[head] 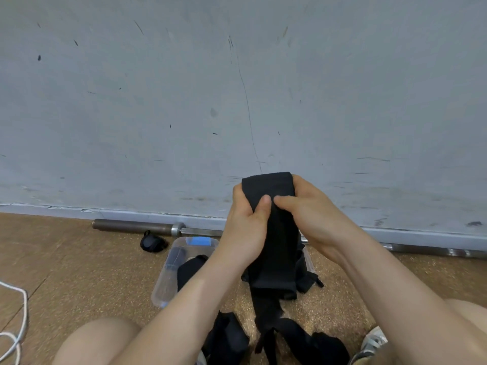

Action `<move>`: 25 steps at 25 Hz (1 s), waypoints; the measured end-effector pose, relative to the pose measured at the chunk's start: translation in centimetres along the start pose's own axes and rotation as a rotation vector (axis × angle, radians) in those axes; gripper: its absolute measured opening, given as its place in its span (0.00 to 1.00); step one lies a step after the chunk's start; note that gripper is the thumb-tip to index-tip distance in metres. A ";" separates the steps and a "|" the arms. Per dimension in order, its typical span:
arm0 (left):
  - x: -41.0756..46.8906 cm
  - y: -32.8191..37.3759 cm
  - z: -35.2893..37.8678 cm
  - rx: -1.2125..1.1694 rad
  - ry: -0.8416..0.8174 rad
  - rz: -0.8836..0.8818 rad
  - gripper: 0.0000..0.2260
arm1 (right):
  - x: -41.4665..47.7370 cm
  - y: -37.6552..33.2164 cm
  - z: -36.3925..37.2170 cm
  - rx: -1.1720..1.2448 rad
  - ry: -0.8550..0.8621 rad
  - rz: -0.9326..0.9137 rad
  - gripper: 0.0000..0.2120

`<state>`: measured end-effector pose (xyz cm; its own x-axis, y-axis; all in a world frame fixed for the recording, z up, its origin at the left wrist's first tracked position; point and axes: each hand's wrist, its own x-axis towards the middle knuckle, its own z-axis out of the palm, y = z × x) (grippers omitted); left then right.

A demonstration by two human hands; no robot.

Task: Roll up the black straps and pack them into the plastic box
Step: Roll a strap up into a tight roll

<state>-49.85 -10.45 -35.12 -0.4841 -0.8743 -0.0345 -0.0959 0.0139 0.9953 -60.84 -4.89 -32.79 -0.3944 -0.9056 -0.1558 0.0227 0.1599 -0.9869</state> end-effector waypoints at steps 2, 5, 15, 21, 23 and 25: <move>0.1 0.1 -0.1 -0.064 0.014 -0.031 0.10 | -0.1 0.1 0.4 -0.075 0.085 -0.060 0.17; 0.3 0.0 0.4 -0.158 0.118 0.015 0.10 | -0.3 0.6 2.0 -0.178 0.213 -0.133 0.27; 1.2 1.9 -1.7 -0.372 0.052 -0.068 0.12 | 0.7 1.4 1.5 -0.188 0.173 -0.137 0.25; -0.2 -0.2 -0.6 0.040 -0.155 -0.143 0.14 | 2.1 1.9 0.6 0.020 0.382 -0.105 0.29; 0.0 -0.2 -0.9 0.077 -0.162 -0.125 0.13 | 2.0 1.5 -0.2 0.036 0.387 -0.091 0.28; 0.0 0.1 -1.0 -0.038 -0.106 -0.094 0.11 | 1.3 0.5 -1.4 -0.061 0.230 -0.035 0.32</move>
<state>-48.97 -10.89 -34.96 -0.5642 -0.8145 -0.1355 -0.1137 -0.0859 0.9898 -62.62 -5.46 -33.39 -0.5933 -0.7987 -0.1007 -0.0474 0.1596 -0.9861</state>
